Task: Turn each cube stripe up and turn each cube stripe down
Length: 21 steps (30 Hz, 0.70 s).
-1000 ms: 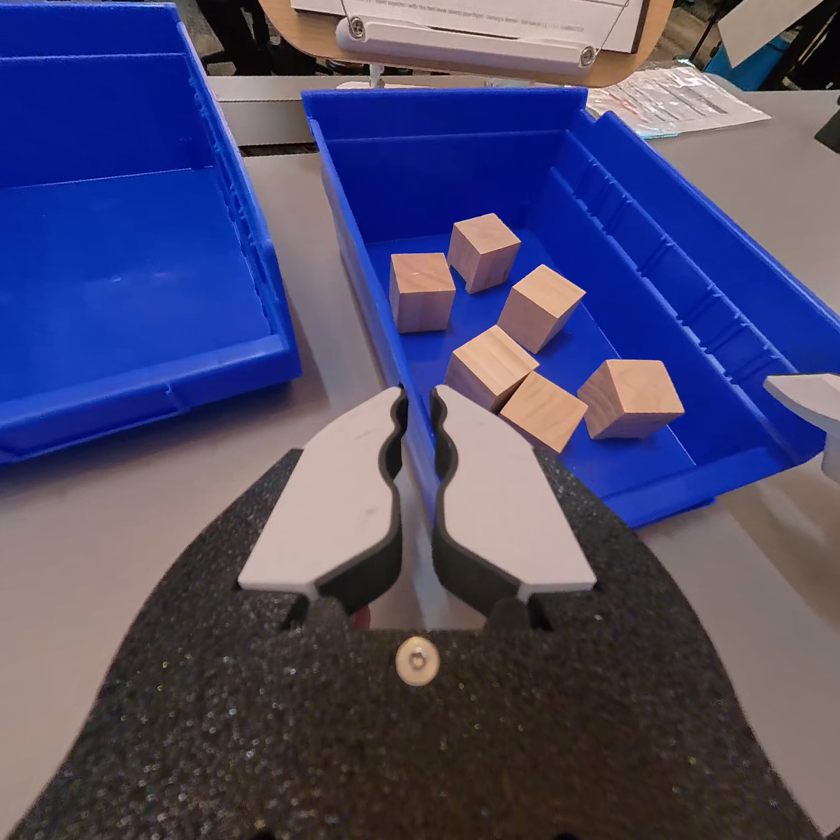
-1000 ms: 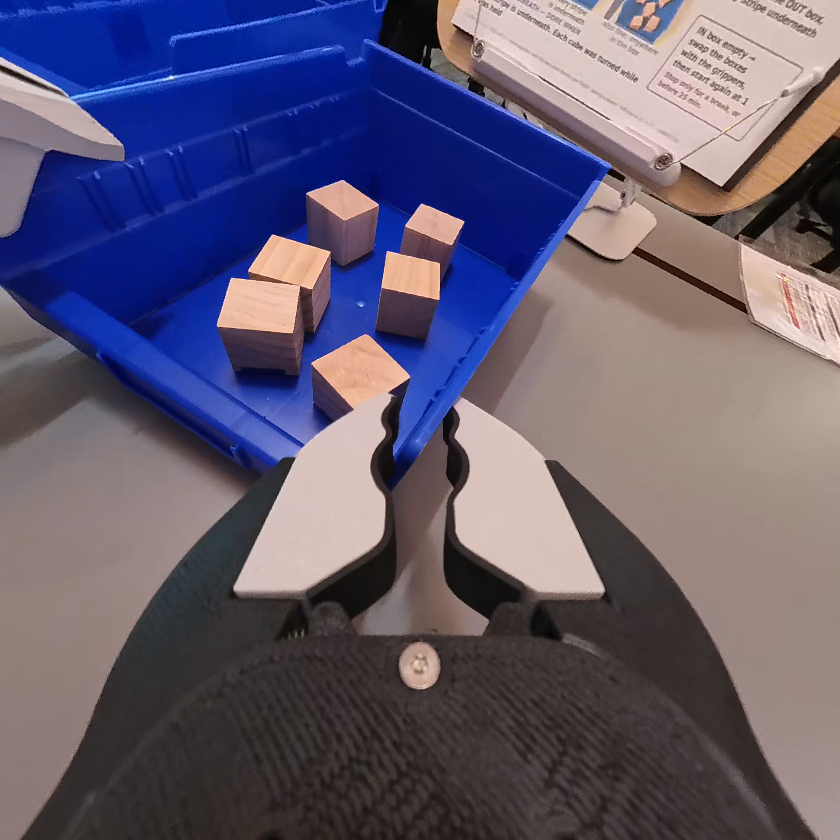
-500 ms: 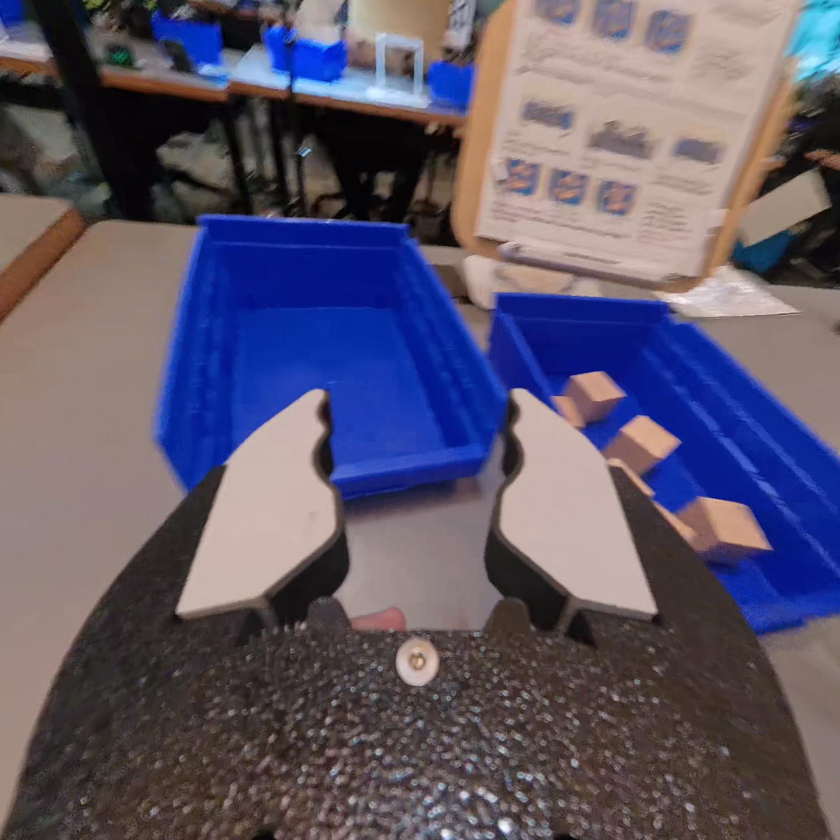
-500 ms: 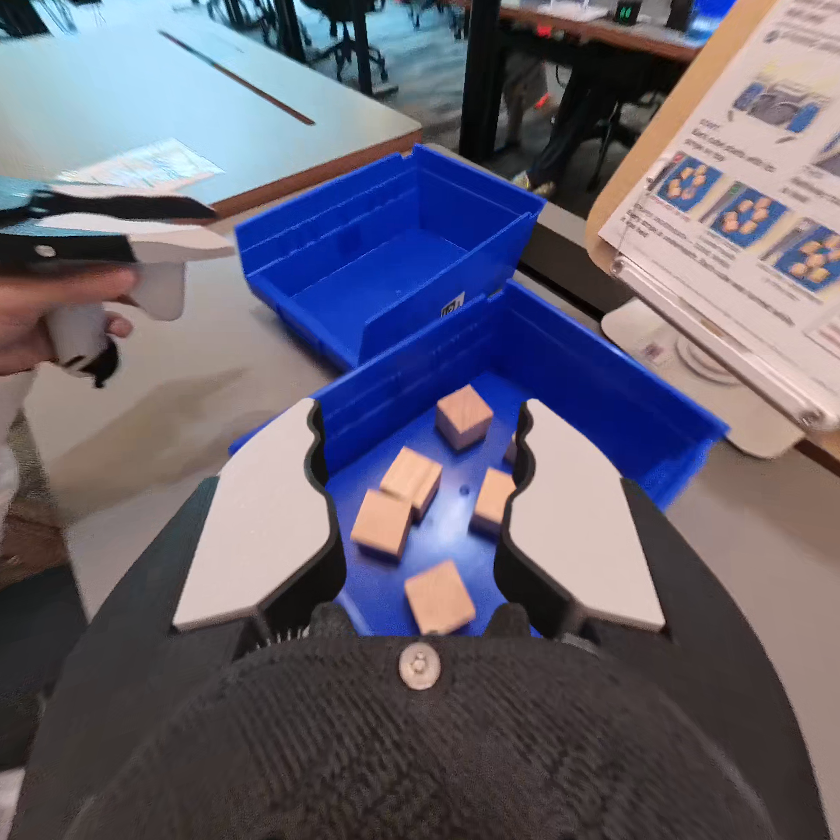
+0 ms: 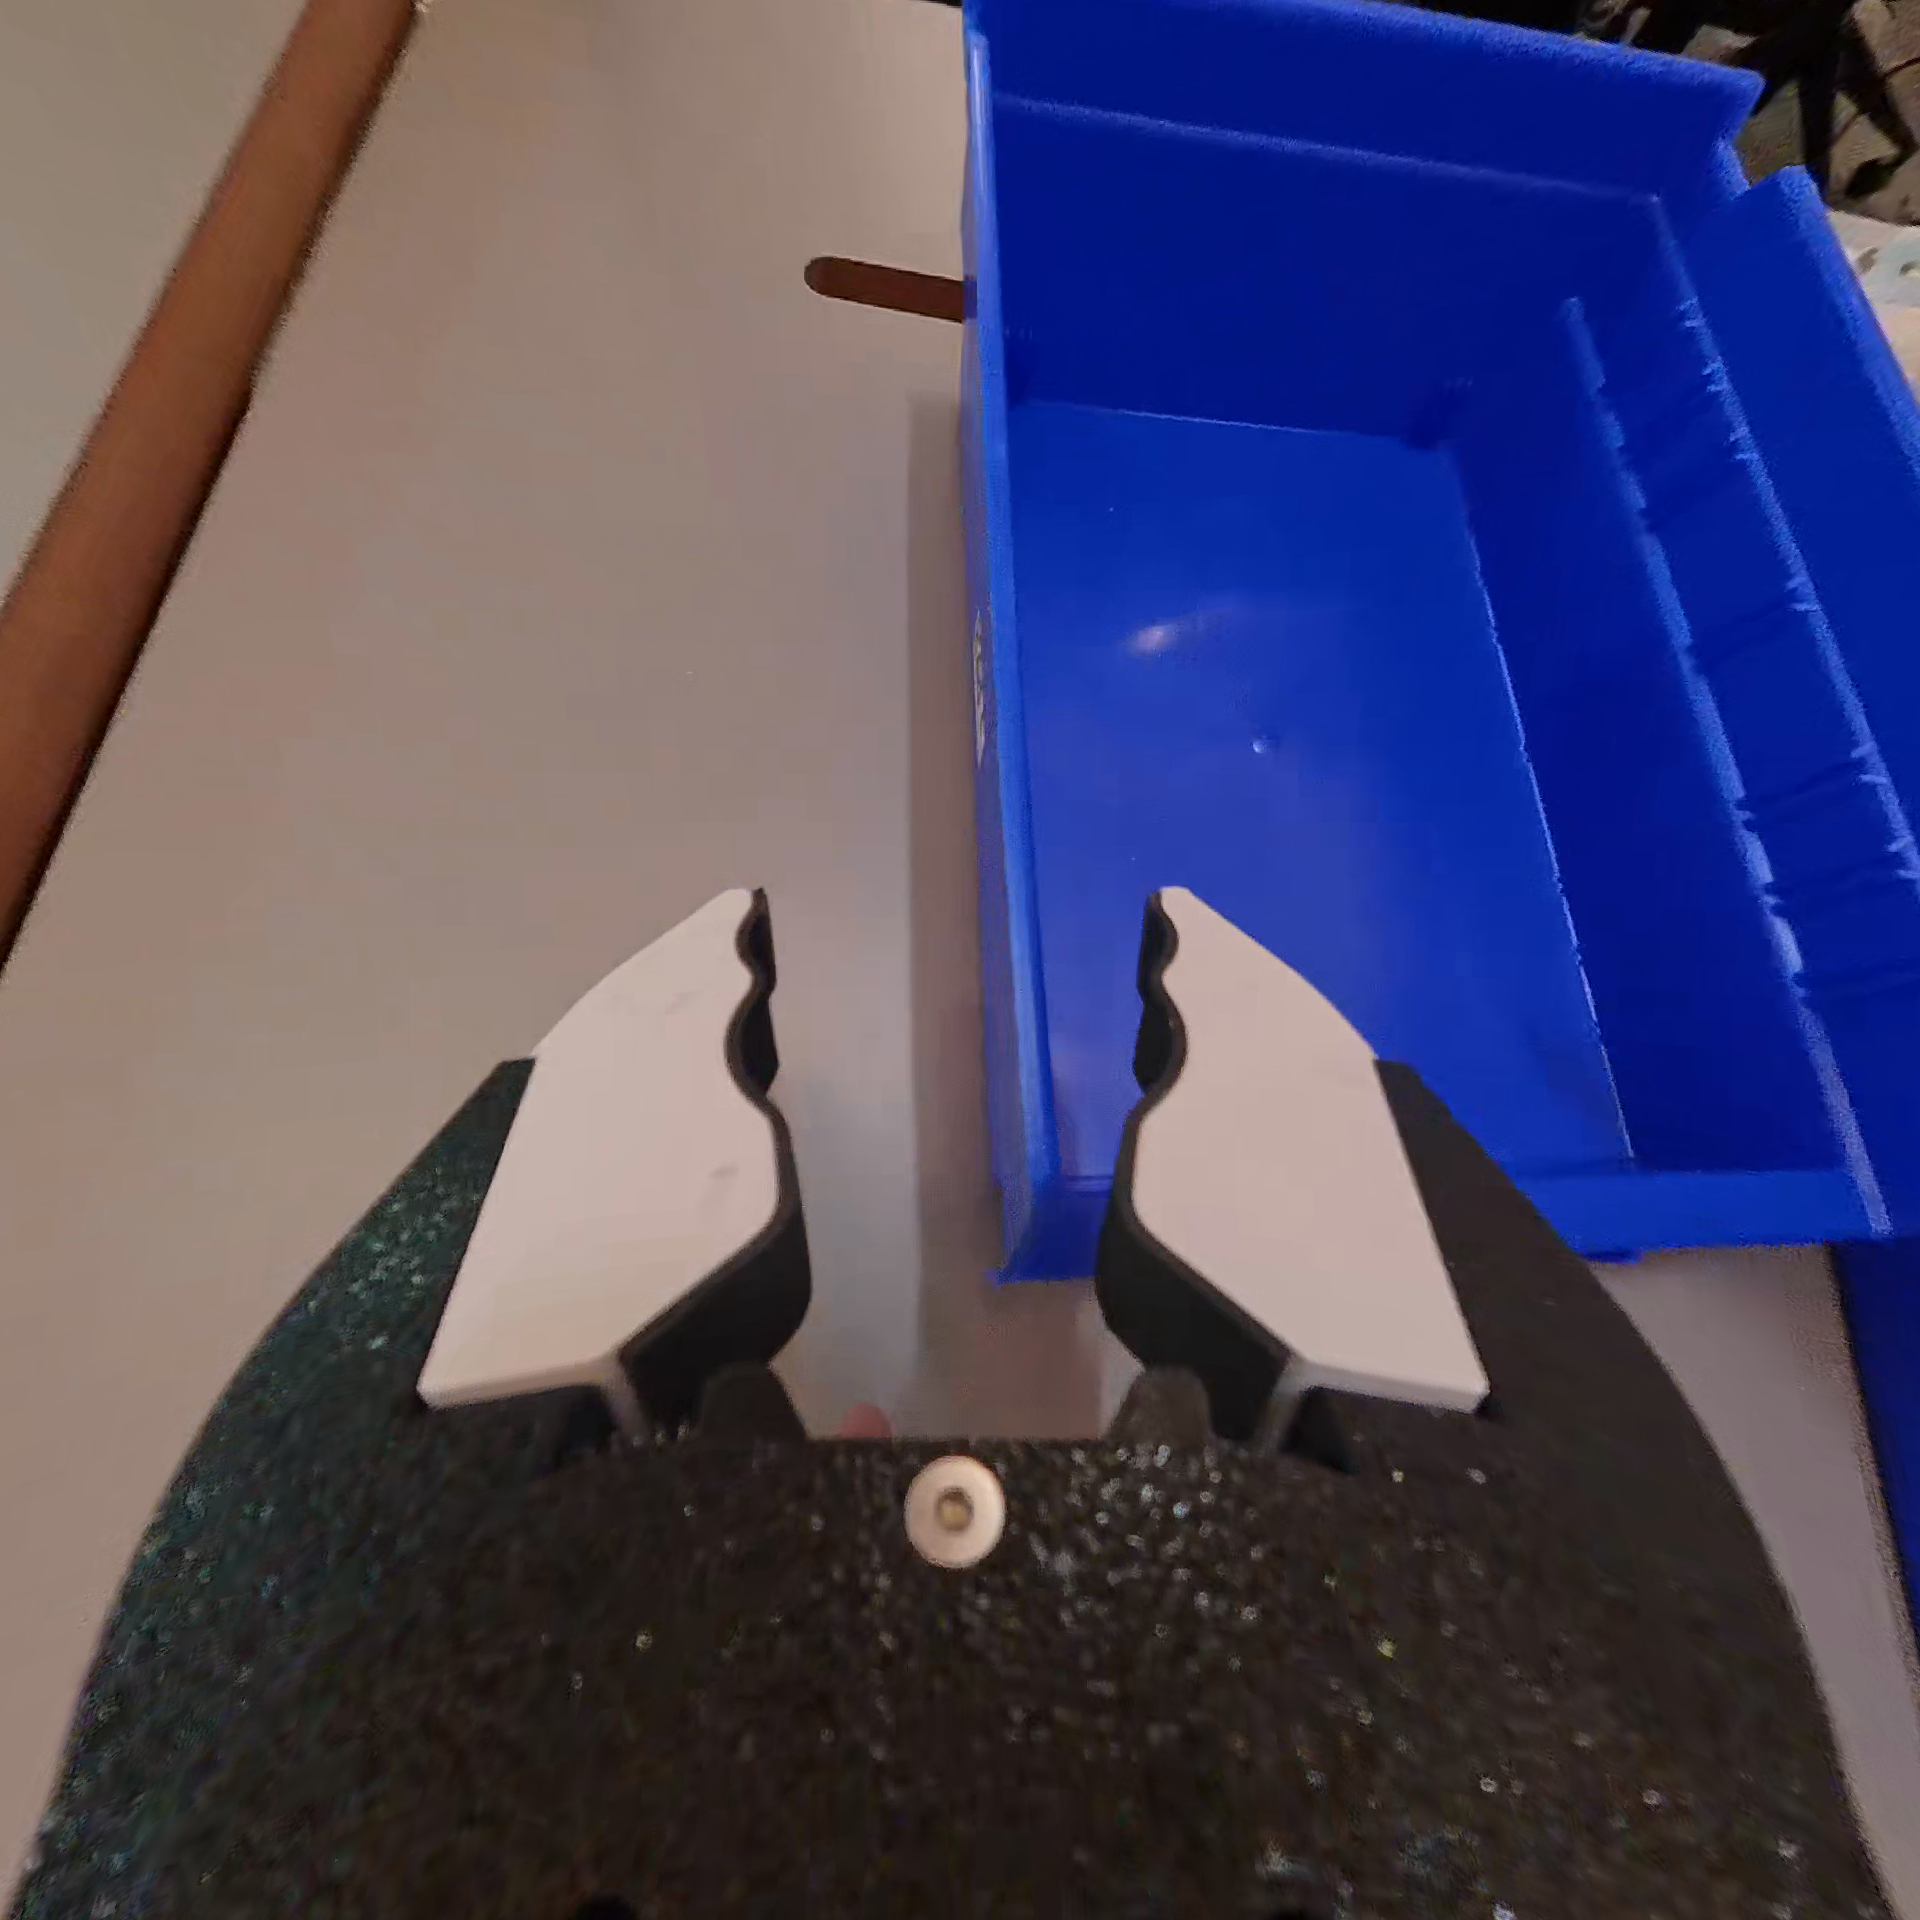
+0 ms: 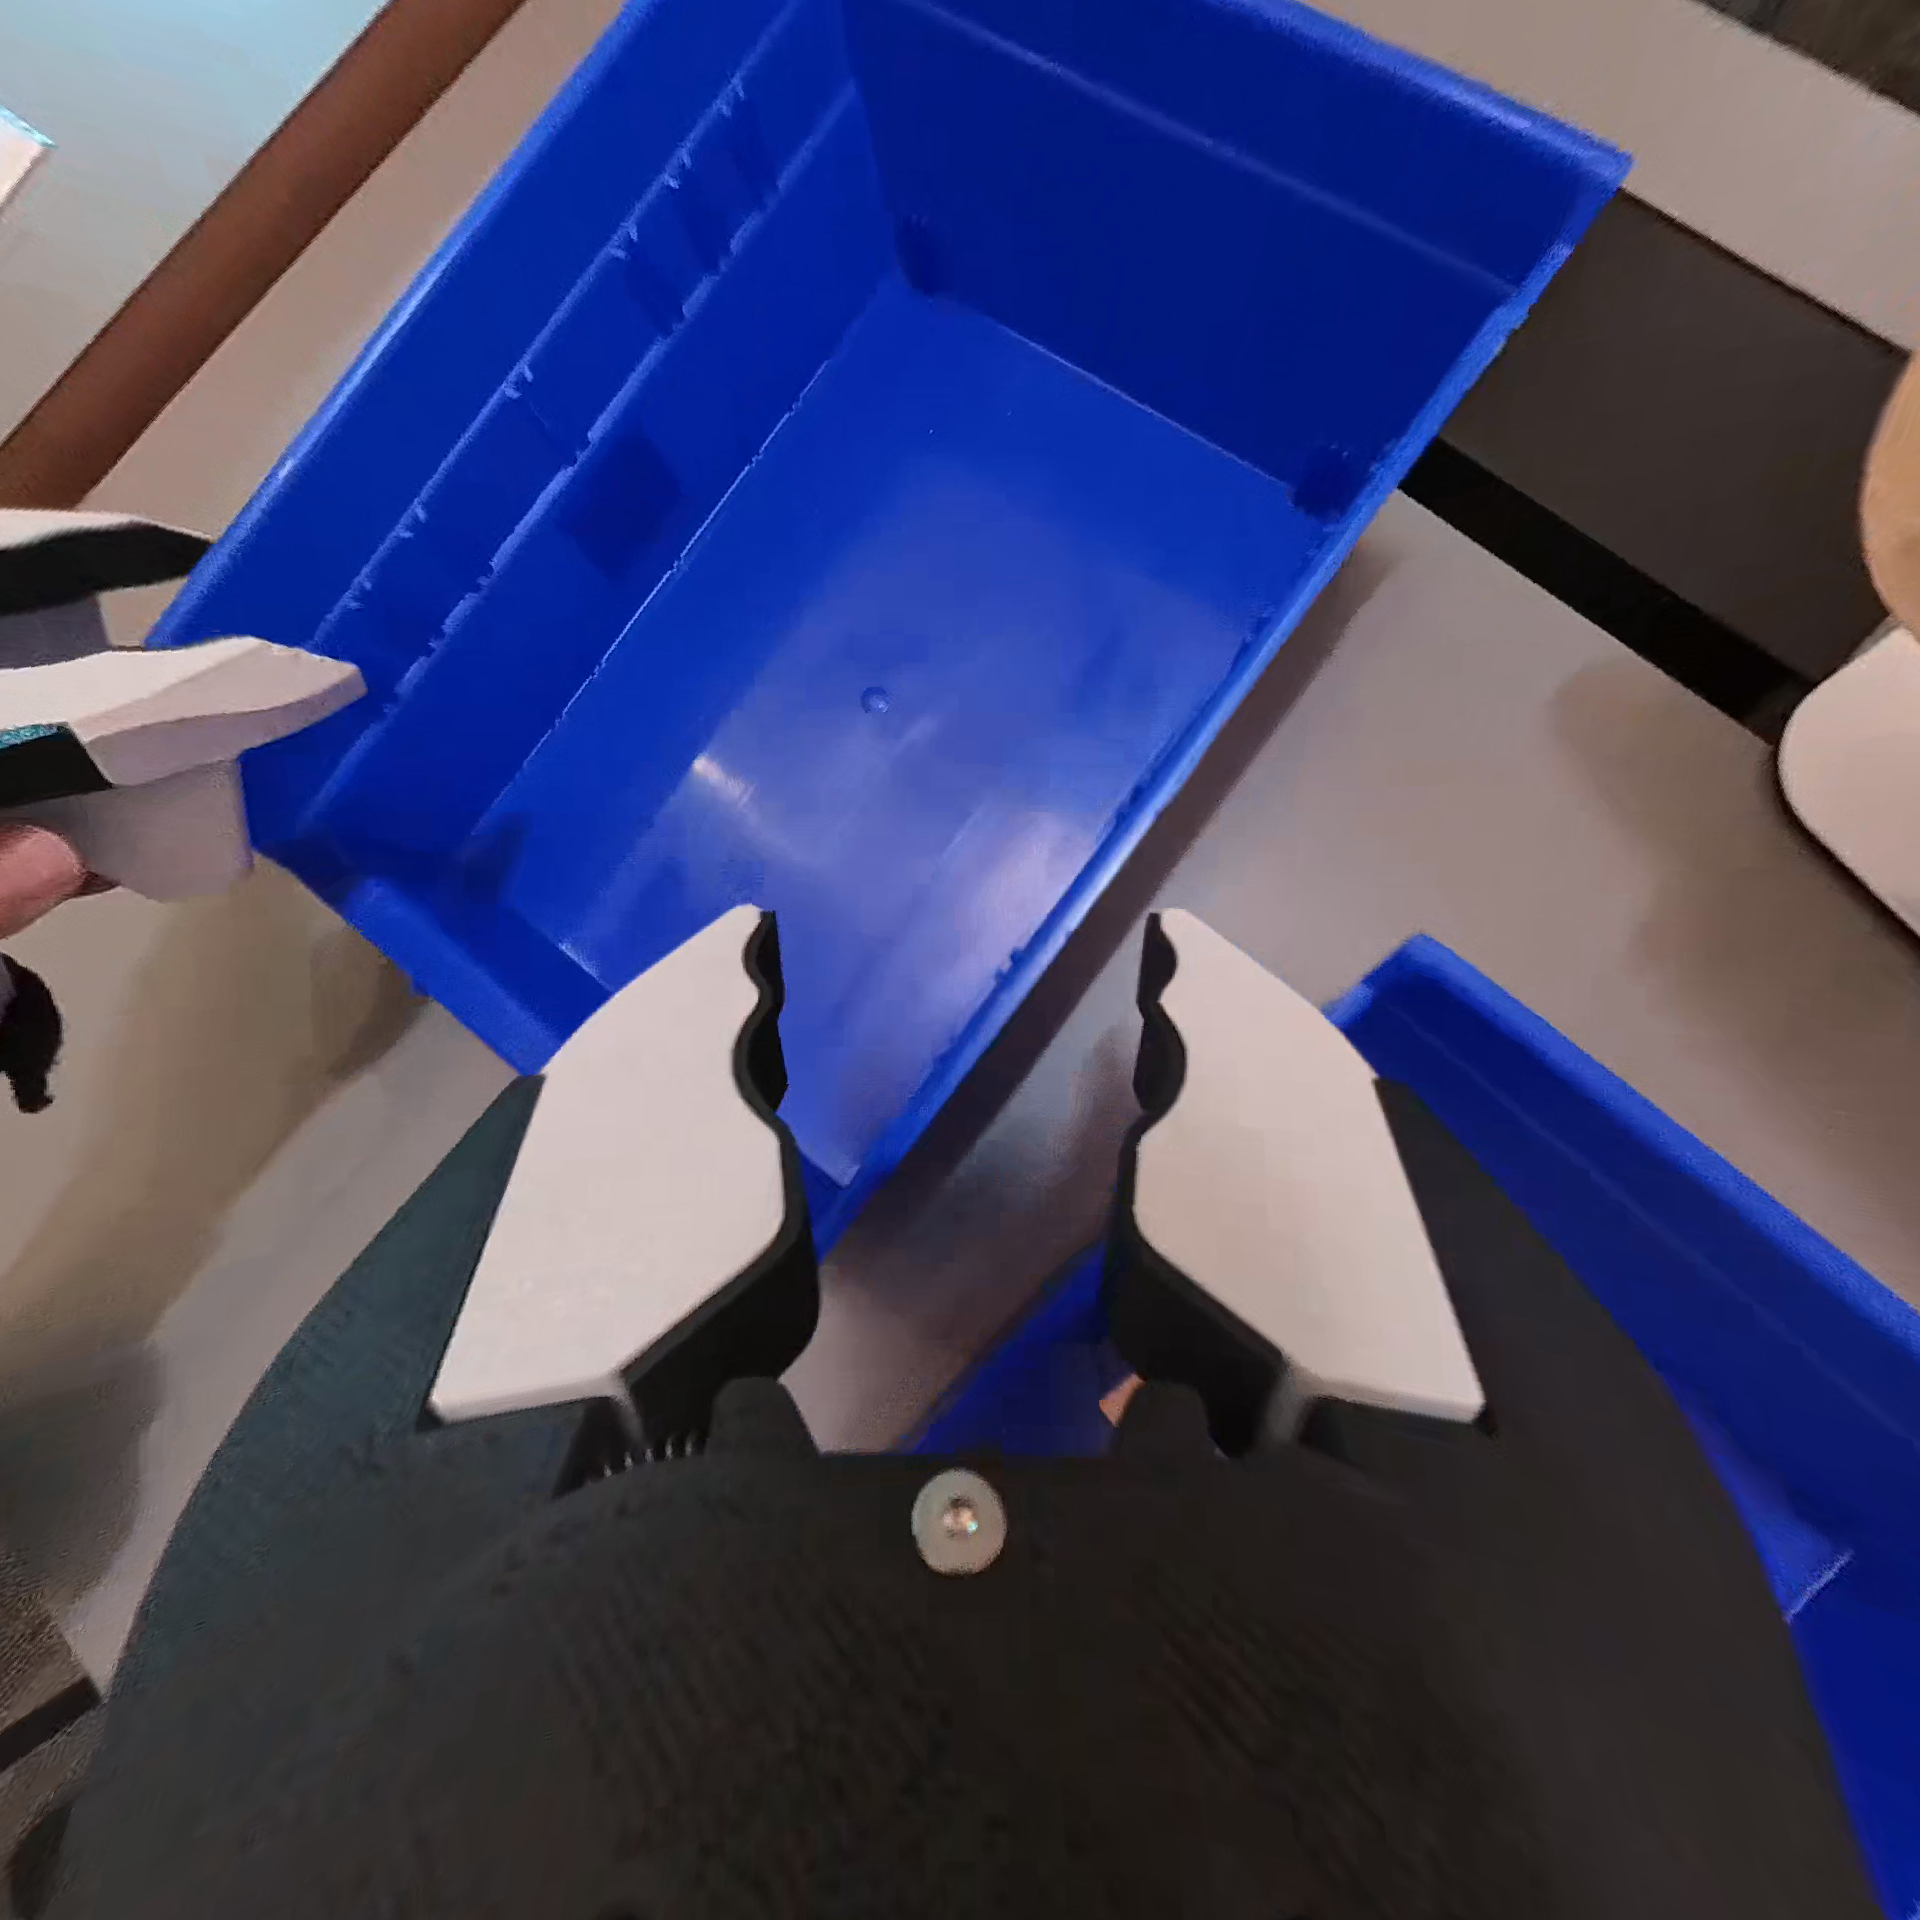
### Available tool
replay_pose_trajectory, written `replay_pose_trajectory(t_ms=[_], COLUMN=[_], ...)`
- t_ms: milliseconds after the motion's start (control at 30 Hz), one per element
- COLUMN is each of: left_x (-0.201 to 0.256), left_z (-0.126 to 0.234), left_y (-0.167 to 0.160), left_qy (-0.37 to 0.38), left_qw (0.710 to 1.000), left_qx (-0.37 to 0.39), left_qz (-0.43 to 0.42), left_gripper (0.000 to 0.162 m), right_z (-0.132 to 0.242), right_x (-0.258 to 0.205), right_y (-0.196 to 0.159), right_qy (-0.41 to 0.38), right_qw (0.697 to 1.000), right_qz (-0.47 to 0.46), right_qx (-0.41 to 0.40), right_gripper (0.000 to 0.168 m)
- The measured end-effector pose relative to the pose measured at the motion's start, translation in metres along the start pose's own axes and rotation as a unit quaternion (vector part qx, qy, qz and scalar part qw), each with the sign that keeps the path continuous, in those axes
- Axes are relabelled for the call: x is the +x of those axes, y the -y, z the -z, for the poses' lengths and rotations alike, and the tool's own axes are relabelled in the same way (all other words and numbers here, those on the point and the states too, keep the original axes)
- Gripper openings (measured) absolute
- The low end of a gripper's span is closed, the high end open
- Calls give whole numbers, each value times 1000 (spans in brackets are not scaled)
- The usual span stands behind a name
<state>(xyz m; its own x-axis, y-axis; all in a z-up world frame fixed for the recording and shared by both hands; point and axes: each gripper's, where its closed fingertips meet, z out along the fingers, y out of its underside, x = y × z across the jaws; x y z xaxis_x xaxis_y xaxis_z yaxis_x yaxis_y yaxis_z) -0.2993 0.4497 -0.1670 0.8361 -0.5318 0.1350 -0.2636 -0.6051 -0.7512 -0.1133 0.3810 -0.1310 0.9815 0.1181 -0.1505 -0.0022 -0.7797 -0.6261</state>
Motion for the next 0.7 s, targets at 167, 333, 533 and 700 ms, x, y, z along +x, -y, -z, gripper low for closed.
replay_pose_trajectory(t_ms=[167, 333, 533, 700], left_x=[-7, -15, -35, -42], left_z=[-15, -11, 7, 22], left_y=[-6, -2, -13, -19], left_qy=[3, 4, 2, 30], left_qw=[999, 999, 999, 998], left_qx=[-9, 26, 39, 53], left_qz=[-34, -36, -26, -19], left_gripper=[47, 5, 5, 4], right_z=[-19, -39, -66, -73], right_x=[8, -9, -34, -38], right_y=[5, -1, -19, -16], right_qy=[-38, -34, -24, -56], right_qw=[999, 998, 995, 995], right_qz=[7, 0, -17, -36], right_qx=[-10, -45, -95, -80], right_gripper=[52, 57, 40, 22])
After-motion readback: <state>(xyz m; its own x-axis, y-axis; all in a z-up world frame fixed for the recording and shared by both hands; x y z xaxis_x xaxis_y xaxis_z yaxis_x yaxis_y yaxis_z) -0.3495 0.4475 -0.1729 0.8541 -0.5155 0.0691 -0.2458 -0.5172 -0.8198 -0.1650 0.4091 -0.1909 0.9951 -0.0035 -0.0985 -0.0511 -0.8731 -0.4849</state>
